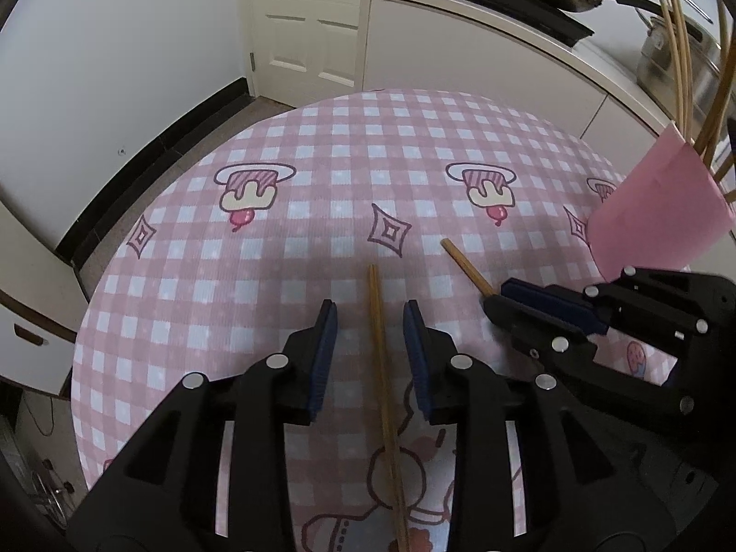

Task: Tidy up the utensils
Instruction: 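Close the left tool on a chopstick while the right tool grasps another, then lift both held chopsticks upright and carry them over the pink cup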

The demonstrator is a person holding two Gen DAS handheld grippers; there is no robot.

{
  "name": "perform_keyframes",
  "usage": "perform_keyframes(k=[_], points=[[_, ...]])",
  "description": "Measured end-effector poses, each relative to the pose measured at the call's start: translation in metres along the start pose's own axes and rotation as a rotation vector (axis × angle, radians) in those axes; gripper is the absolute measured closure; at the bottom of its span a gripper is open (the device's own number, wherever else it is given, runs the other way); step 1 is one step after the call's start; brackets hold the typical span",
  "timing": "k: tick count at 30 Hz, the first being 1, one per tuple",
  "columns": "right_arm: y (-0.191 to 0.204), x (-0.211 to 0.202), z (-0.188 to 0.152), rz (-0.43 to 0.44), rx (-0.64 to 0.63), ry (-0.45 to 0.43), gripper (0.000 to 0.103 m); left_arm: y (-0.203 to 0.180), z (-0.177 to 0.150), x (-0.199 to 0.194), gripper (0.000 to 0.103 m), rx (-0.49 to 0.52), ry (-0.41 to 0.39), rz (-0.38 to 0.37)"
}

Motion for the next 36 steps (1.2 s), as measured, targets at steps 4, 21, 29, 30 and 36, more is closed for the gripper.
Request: perform_keyframes(k=[4,21,29,30,36], points=[[0.002,0.001,0.001,-0.012,-0.018,-0.003,0.096,0.000,-0.003,-0.001,0.091,0.015,-0.010,0.012],[0.019,-0.072,0.005,-0.010,-0.031,-0.157,0.099,-0.013,0.001,-0.093,0.098,0.011,-0.191,-0.063],[0.022,-0.140,0.007,-0.015,-0.043,-0.277,0.099,-0.029,0.005,-0.160,0.098,0.023,-0.318,-0.108],[0.023,-0.151,0.007,-0.016,-0.047,-0.297,0.099,-0.032,0.006,-0.164,0.098,0.027,-0.326,-0.113],[0.025,-0.193,0.002,-0.016,-0.054,-0.364,0.099,-0.050,0.007,-0.200,0.098,0.060,-0.384,-0.142]])
Point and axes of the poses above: each gripper's, at about its wrist camera, not at the fingertips, and x roughly the way its jaws point, y to its left, z to its top, the point moved 1 cm from there along x, roughly the way its jaws point, and after that the axes turned 8 degrees about -y, right-handed, at the moved point
